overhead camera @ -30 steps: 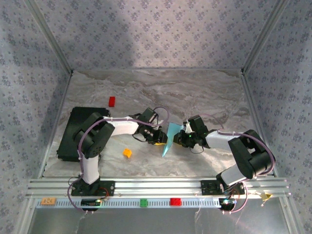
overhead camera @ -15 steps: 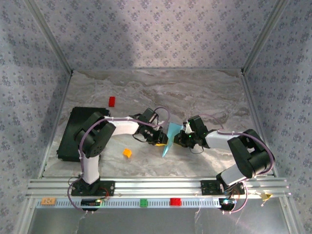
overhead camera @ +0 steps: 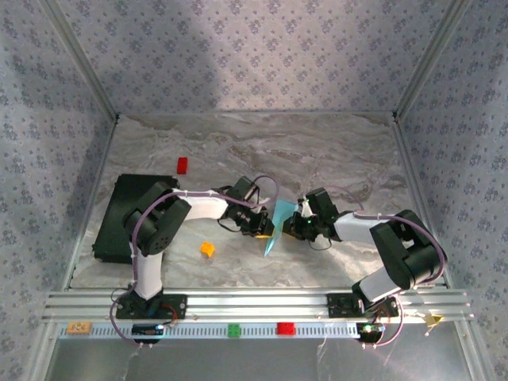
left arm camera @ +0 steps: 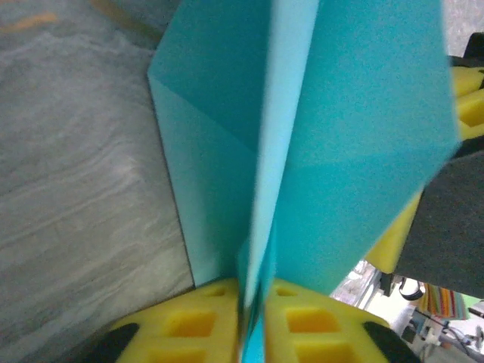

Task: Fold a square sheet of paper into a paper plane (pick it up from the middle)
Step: Turn over a paper plane at the center of the table.

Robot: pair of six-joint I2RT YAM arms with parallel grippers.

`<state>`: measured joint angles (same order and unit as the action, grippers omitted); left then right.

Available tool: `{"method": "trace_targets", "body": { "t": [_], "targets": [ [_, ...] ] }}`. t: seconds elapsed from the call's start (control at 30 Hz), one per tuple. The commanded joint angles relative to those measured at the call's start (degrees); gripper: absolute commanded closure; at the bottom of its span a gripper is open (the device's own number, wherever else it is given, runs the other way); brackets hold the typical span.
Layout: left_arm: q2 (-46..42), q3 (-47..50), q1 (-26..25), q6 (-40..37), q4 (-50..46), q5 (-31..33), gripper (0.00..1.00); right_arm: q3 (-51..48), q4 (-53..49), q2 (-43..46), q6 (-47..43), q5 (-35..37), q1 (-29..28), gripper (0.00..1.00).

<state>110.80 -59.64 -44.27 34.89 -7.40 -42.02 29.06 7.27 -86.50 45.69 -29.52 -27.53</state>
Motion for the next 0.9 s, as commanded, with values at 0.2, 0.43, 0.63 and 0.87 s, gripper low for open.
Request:
{"method": "trace_targets", "body": {
  "t": [0.2,0.43,0.63,0.87],
  "targets": [
    [-6.95,0.06,-0.85,-1.05,-2.40,9.29,0.97,-0.54,-3.02,3.68,0.29,1.82,0.66,0.87],
    [-13.33,-1.81,-2.98,-1.30,-14.30,33.38,0.99,0.29,-7.51,8.44,-0.52,5.72,2.02,0.86],
    [-13.43,-4.14,-4.43,-2.46,-19.36,39.95,1.00,0.86,-7.08,8.15,-0.25,5.62,1.92,0.86],
    [-11.02,-5.76,-5.61,-1.87,-21.91,41.67,0.99,0.88,-6.41,7.33,0.19,5.70,1.43,0.86]
  ]
}}
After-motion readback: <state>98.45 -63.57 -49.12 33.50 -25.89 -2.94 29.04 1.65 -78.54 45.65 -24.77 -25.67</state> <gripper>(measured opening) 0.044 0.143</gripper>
